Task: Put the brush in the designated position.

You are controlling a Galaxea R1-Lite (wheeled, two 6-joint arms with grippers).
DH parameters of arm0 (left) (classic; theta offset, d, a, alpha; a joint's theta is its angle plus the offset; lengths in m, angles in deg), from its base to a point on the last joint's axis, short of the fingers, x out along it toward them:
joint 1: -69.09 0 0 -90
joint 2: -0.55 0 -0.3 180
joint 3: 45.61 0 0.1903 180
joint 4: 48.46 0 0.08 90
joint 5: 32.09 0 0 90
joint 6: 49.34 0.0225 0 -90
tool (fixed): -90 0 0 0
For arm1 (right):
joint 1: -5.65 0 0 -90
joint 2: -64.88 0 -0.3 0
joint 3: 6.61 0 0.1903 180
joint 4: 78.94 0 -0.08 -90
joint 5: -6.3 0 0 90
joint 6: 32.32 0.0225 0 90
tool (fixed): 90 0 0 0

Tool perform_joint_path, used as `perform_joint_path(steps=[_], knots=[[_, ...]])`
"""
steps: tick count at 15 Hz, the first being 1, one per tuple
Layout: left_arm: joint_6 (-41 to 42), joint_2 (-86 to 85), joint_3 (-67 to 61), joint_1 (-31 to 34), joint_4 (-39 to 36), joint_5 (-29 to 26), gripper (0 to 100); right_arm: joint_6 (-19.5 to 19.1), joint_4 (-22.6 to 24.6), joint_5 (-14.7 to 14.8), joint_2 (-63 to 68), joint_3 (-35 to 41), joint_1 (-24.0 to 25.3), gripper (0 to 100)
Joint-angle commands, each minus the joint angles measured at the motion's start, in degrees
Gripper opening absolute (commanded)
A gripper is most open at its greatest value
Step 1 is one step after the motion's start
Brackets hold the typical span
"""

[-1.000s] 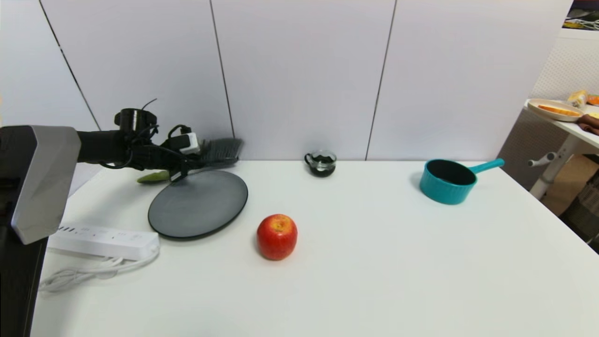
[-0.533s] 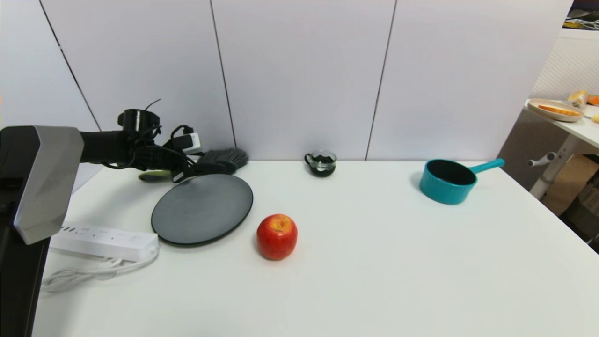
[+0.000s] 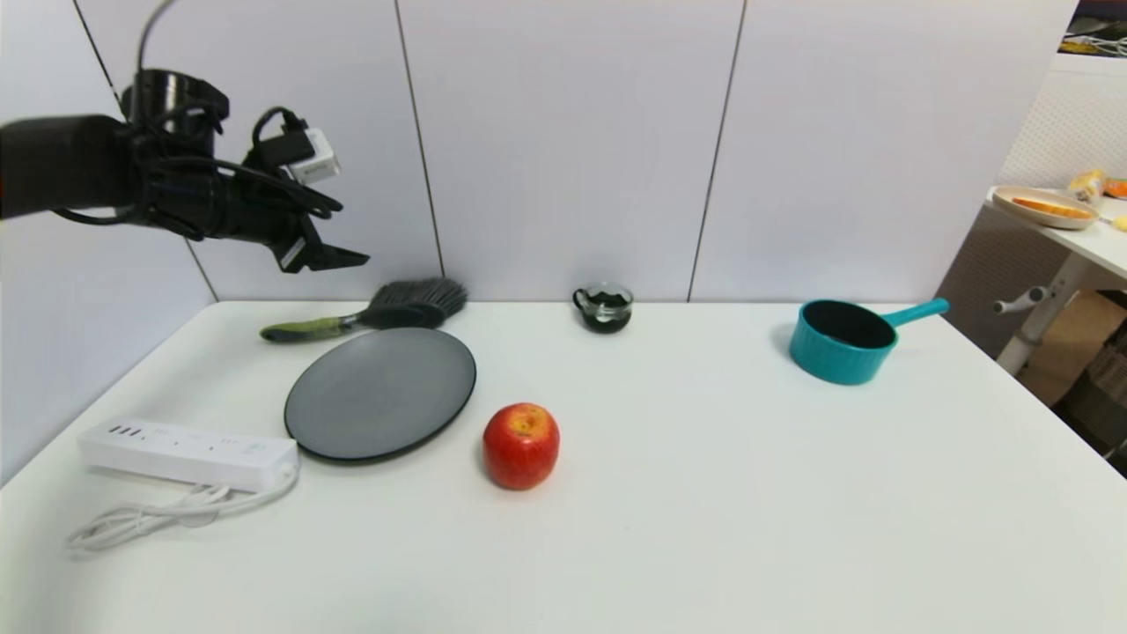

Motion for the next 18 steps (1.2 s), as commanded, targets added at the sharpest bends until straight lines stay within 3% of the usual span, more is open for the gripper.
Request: perform_joint_path(steps=[1,4,6,7,10,11,13,14,15,16,18], knots=[[-31.2,-46.1,-35.3,-10.0,8.3,12.8,100,0.0,0.0,0.0,0.1,0.1,0.0,100],[-37.3,-67.9,-66.2,-7.0,-20.9,14.2,100,0.0,0.0,0.0,0.1,0.1,0.0,100],[-39.0,-77.6,-78.9,-1.1,-32.1,14.3,100,0.0,0.0,0.0,0.1,0.1,0.0,100],[-39.3,-82.7,-84.7,2.4,-33.7,14.3,100,0.0,0.0,0.0,0.1,0.1,0.0,100],[-43.1,-95.8,-98.4,3.3,-35.2,14.8,100,0.0,0.0,0.0,0.1,0.1,0.0,100],[-43.5,-100.2,-101.9,2.7,-35.2,17.7,100,0.0,0.0,0.0,0.1,0.1,0.0,100],[-43.3,-107.2,-109.0,0.5,-35.4,28.9,100,0.0,0.0,0.0,0.1,0.1,0.0,100],[-43.5,-113.7,-111.0,-1.1,-31.5,30.0,100,0.0,0.0,0.0,0.1,0.1,0.0,100],[-45.7,-116.8,-109.0,-1.1,-23.6,27.1,100,0.0,0.0,0.0,0.1,0.1,0.0,100],[-49.9,-117.7,-109.3,-1.2,-20.7,24.6,100,0.0,0.0,0.0,0.1,0.1,0.0,100],[-51.2,-116.4,-109.1,-1.1,-20.6,25.2,100,0.0,0.0,0.0,0.1,0.1,0.0,100]])
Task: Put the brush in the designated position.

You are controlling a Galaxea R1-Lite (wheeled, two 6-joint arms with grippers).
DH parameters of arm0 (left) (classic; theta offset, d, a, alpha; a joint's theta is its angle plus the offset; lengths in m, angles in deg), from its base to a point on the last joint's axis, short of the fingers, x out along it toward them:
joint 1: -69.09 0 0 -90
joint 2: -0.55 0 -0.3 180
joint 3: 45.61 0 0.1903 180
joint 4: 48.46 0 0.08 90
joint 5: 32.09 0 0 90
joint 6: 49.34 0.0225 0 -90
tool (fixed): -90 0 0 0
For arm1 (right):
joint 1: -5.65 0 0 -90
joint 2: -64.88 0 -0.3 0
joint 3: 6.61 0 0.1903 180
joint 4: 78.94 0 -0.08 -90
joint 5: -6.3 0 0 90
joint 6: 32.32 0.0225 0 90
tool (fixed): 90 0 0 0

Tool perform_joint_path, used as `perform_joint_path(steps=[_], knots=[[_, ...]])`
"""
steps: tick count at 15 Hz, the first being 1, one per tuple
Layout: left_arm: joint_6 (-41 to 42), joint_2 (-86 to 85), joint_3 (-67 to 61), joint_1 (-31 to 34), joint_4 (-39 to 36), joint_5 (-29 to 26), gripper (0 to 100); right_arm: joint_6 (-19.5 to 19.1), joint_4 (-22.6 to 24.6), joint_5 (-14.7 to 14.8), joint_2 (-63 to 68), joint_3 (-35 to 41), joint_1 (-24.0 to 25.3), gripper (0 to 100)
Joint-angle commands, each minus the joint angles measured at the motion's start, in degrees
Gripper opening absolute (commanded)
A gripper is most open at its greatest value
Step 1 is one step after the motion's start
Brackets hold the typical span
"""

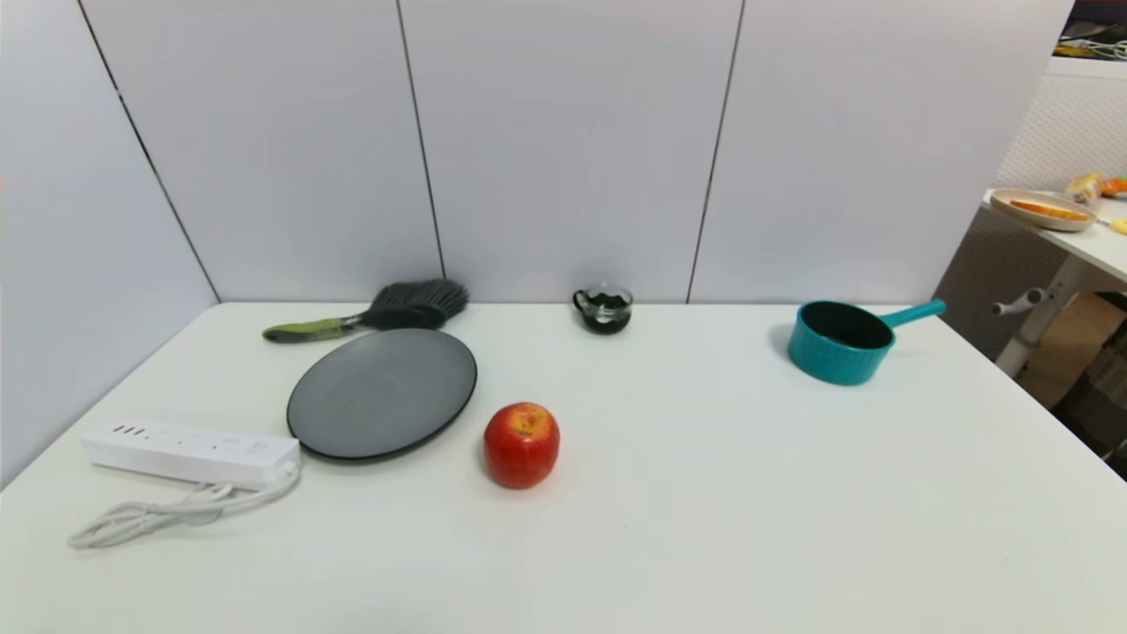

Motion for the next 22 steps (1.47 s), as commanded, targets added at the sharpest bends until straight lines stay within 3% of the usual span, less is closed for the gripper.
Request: perform_joint_path(steps=[1,22], knots=[[-6.2,-9.6,-0.9,-1.0,7.3,-0.6,100,0.0,0.0,0.0,0.1,0.1,0.0,100],[-6.7,-9.4,-1.1,-1.0,6.9,-0.4,100,0.9,0.0,0.5,0.1,0.1,-0.1,100]])
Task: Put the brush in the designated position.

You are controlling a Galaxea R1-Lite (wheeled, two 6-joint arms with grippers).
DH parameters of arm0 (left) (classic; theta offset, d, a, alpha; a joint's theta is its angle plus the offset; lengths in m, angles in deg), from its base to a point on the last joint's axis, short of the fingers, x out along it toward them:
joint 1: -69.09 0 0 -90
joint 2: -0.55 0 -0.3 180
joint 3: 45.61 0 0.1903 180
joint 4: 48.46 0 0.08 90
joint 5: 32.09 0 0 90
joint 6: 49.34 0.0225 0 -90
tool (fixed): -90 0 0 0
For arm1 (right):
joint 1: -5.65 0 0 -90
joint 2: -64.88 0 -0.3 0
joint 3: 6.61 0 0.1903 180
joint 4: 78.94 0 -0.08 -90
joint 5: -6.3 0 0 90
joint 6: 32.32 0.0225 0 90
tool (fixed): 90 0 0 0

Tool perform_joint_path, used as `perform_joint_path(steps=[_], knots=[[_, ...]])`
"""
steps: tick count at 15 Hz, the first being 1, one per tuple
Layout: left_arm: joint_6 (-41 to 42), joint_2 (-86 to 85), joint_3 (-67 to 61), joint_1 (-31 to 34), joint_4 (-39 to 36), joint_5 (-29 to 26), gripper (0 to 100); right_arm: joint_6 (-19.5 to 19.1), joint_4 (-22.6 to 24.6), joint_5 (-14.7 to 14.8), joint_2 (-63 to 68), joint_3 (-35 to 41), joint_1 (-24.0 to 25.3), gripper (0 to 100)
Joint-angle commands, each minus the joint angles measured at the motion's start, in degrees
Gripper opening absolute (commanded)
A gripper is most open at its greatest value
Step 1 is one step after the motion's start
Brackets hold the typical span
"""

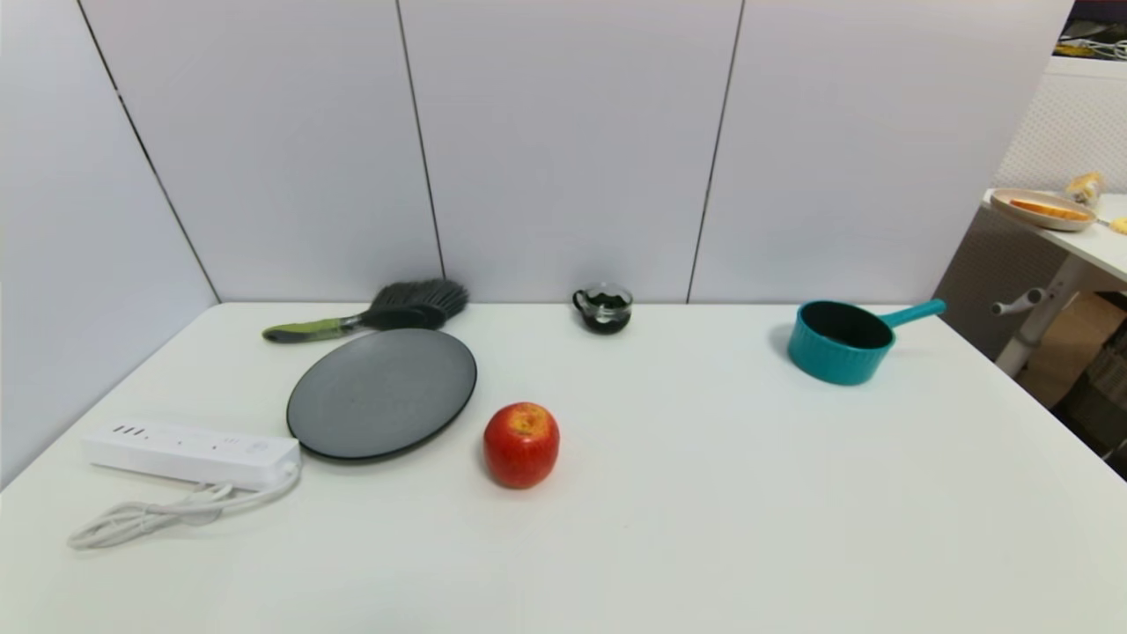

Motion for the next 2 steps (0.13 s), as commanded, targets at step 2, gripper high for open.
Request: perform_joint_path(steps=[2], knots=[[0.1,0.2,0.0,0.0,0.0,0.0,100,-0.1,0.0,0.1,0.1,0.1,0.0,100]])
